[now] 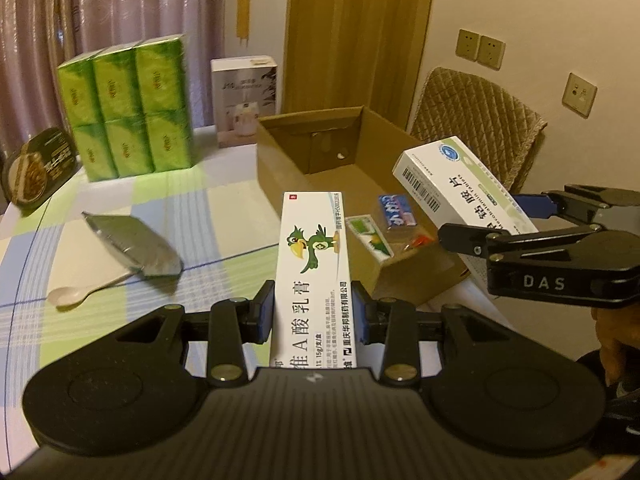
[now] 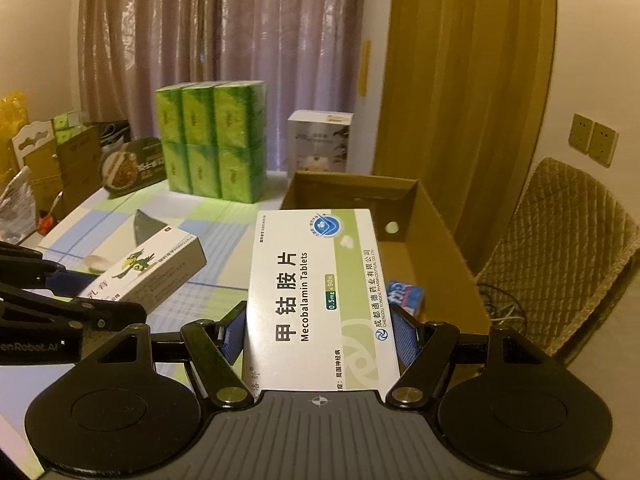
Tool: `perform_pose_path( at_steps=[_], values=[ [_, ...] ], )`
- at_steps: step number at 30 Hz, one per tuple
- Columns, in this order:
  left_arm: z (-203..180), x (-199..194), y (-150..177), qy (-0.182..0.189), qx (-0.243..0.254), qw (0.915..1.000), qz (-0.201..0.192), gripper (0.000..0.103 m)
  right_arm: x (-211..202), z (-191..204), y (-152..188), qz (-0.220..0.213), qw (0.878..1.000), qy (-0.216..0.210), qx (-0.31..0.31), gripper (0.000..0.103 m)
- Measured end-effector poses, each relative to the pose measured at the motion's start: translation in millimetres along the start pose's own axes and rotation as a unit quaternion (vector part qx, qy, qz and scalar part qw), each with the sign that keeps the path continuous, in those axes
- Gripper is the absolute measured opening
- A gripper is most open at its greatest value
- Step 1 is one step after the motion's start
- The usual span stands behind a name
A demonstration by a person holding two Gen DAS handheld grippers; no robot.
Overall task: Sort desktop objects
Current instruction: 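Carry both medicine boxes in both tools over the cardboard box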
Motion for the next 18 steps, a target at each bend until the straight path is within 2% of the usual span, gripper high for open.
perform_pose_path(
  at_steps=[18],
  values=[
    [-28,61,-46,0.03,0.004,0.9995,0.004,0.033,44,-62,-8,0.004,0.999,0.036,0.019,0.068]
  ],
)
Point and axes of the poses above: each gripper's, at about its wrist camera, not at the fingertips, and x roughly the way its jaws point, z to its left, y to its underside, the point moved 6 cm from there along x, roughly the way its jaws point, and after that the axes turned 14 degrees about y, right-handed, at the moved point
